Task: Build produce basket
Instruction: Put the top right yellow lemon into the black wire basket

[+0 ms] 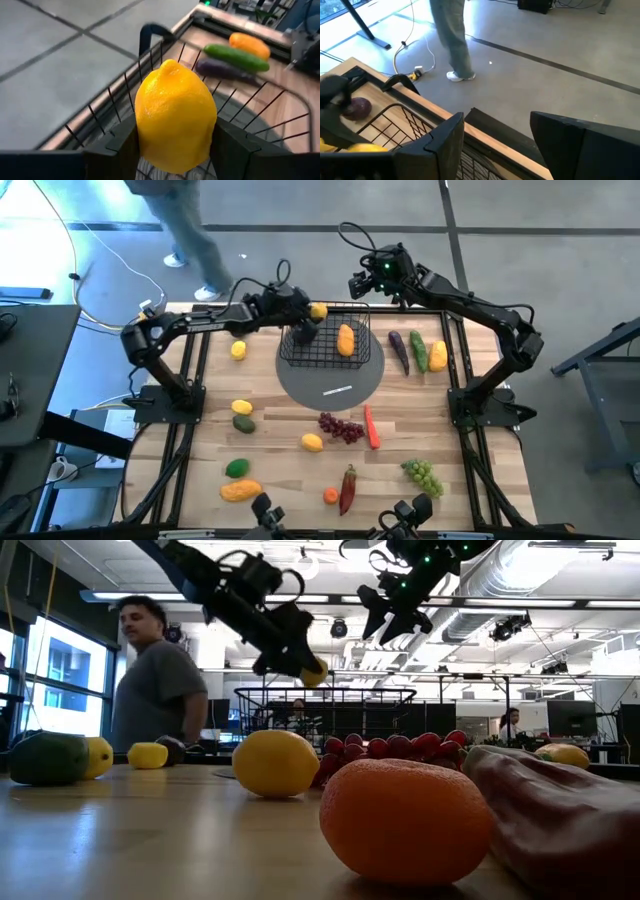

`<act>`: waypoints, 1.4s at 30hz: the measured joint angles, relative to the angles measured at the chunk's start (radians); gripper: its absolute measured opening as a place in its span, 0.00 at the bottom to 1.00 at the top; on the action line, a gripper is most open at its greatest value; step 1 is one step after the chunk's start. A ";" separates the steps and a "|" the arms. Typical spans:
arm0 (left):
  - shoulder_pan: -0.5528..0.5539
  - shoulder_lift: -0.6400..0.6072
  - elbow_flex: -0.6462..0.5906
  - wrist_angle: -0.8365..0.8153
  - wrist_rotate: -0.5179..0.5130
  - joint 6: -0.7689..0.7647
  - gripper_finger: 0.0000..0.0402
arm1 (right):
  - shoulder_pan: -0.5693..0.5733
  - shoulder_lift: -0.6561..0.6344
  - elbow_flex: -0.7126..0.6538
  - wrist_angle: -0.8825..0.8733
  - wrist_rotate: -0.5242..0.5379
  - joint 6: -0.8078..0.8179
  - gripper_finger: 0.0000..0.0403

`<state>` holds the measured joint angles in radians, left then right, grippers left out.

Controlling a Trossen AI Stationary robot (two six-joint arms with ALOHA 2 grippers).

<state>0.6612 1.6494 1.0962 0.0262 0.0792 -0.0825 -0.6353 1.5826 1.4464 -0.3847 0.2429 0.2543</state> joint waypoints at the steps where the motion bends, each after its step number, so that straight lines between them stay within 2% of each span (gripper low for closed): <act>1: -0.002 0.014 0.000 0.001 0.000 -0.002 0.45 | 0.000 0.000 0.000 0.000 0.000 0.000 0.52; 10: -0.016 0.128 0.000 0.000 -0.004 -0.013 0.45 | 0.000 0.000 0.000 -0.035 0.000 0.000 0.52; 21: -0.016 0.202 0.000 0.020 -0.046 -0.020 0.45 | 0.000 0.000 0.000 -0.045 -0.006 0.022 0.52; 30: -0.015 0.210 0.000 0.024 -0.089 0.002 0.45 | 0.001 0.000 0.000 -0.046 -0.010 0.028 0.52; 42: -0.021 0.210 0.000 0.023 -0.069 -0.010 0.46 | 0.001 0.000 0.000 -0.061 -0.010 0.037 0.52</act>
<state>0.6399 1.8591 1.0958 0.0492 0.0105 -0.0927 -0.6346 1.5826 1.4464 -0.4461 0.2329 0.2913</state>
